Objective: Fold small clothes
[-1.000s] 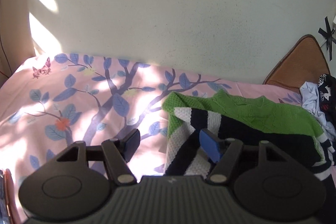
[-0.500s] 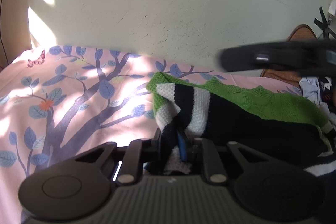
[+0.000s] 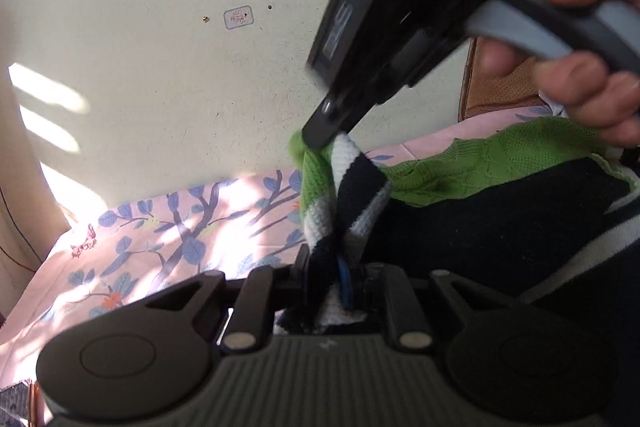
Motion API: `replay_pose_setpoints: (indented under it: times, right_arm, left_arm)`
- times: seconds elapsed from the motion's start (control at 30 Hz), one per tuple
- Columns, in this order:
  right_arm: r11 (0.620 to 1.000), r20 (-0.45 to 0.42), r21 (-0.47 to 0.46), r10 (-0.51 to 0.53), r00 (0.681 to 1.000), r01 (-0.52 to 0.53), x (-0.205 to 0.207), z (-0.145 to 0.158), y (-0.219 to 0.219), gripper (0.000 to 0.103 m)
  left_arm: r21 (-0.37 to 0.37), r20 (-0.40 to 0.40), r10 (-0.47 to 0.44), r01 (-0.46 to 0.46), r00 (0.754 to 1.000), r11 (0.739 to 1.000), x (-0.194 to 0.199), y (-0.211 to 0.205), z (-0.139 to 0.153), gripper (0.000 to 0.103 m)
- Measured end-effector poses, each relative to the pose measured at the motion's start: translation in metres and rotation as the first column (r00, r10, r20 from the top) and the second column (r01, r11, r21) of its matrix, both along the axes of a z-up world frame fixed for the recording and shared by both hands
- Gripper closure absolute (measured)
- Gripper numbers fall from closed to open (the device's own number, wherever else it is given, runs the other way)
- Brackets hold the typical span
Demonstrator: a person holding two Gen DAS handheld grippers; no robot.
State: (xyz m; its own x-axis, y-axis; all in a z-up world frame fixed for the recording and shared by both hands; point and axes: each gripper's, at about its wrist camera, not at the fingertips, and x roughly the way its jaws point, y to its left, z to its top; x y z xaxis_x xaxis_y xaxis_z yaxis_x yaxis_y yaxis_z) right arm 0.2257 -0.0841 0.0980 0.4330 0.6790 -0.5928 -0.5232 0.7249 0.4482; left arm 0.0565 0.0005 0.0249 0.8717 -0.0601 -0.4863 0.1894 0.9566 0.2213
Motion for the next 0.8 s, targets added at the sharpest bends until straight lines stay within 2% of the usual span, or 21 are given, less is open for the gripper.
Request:
replay_pose_setpoints:
  times: [0.03, 0.07, 0.1, 0.13, 0.17, 0.23, 0.33, 0.37, 0.4, 0.47, 0.53, 0.6, 0.67, 0.73, 0.77, 0.8]
  right_arm:
    - [0.98, -0.105, 0.187, -0.055, 0.993, 0.074, 0.006, -0.007, -0.032, 0.1]
    - [0.938, -0.191, 0.315, -0.085, 0.978, 0.143, 0.009, -0.018, -0.055, 0.1]
    - [0.875, -0.289, 0.427, -0.105, 0.952, 0.226, 0.014, -0.031, -0.081, 0.1]
    - [0.841, -0.34, 0.465, -0.119, 0.933, 0.276, 0.017, -0.039, -0.094, 0.1]
    - [0.836, -0.357, 0.458, -0.139, 0.924, 0.303, 0.02, -0.042, -0.099, 0.1]
    - [0.867, -0.325, 0.395, -0.176, 0.929, 0.303, 0.024, -0.038, -0.094, 0.1]
    - [0.921, -0.257, 0.296, -0.178, 0.95, 0.253, 0.025, -0.024, -0.061, 0.091]
    - [0.944, -0.212, 0.25, -0.164, 0.963, 0.215, 0.024, -0.017, -0.046, 0.081]
    - [0.967, -0.153, 0.182, -0.149, 0.977, 0.176, 0.021, -0.009, -0.027, 0.06]
    - [0.994, -0.017, 0.012, -0.104, 0.994, 0.105, 0.014, 0.007, 0.006, 0.042]
    - [0.973, 0.151, -0.226, -0.012, 0.989, 0.047, 0.001, 0.017, 0.047, 0.043]
    - [0.921, 0.247, -0.39, 0.103, 0.963, 0.002, -0.014, 0.018, 0.075, 0.044]
    - [0.861, 0.267, -0.508, 0.171, 0.949, -0.013, -0.02, 0.011, 0.089, 0.045]
    - [0.825, 0.234, -0.565, 0.174, 0.956, -0.012, -0.016, 0.001, 0.088, 0.048]
    - [0.826, 0.207, -0.563, 0.152, 0.967, -0.009, -0.012, -0.003, 0.081, 0.065]
    - [0.849, 0.151, -0.528, 0.098, 0.984, -0.004, -0.003, -0.005, 0.071, 0.089]
  left_arm:
    - [-0.008, -0.012, 0.0, 0.0, 1.0, 1.0, 0.002, 0.001, 0.0, 0.091]
    - [-0.02, -0.025, 0.003, -0.003, 1.0, 1.0, 0.005, 0.003, -0.001, 0.091]
    - [-0.028, -0.031, 0.008, -0.008, 0.999, 1.0, 0.007, 0.004, -0.001, 0.091]
    - [-0.04, -0.038, 0.013, -0.015, 0.999, 0.999, 0.008, 0.006, 0.0, 0.091]
    - [-0.055, -0.044, 0.018, -0.02, 0.999, 0.998, 0.009, 0.009, 0.001, 0.091]
    - [-0.078, -0.056, 0.026, -0.03, 0.998, 0.997, 0.011, 0.012, 0.002, 0.091]
    - [-0.069, -0.055, 0.032, -0.036, 0.998, 0.997, 0.013, 0.011, 0.002, 0.091]
    - [-0.057, -0.051, 0.031, -0.034, 0.998, 0.998, 0.012, 0.009, 0.002, 0.091]
    - [-0.039, -0.043, 0.03, -0.031, 0.999, 0.999, 0.011, 0.005, 0.001, 0.091]
    - [-0.007, -0.026, 0.026, -0.027, 0.999, 1.0, 0.007, -0.002, -0.001, 0.091]
    - [0.024, -0.01, 0.022, -0.022, 1.0, 0.999, 0.003, -0.007, -0.002, 0.091]
    - [0.058, 0.008, 0.011, -0.011, 1.0, 0.998, -0.002, -0.012, -0.002, 0.091]
    - [0.087, 0.028, -0.008, 0.006, 1.0, 0.996, -0.006, -0.017, -0.003, 0.091]
    - [0.099, 0.034, -0.017, 0.014, 0.999, 0.995, -0.008, -0.019, -0.004, 0.091]
    - [0.099, 0.033, -0.017, 0.014, 0.999, 0.995, -0.008, -0.019, -0.003, 0.091]
    - [0.095, 0.03, -0.015, 0.012, 0.999, 0.995, -0.008, -0.018, -0.003, 0.091]
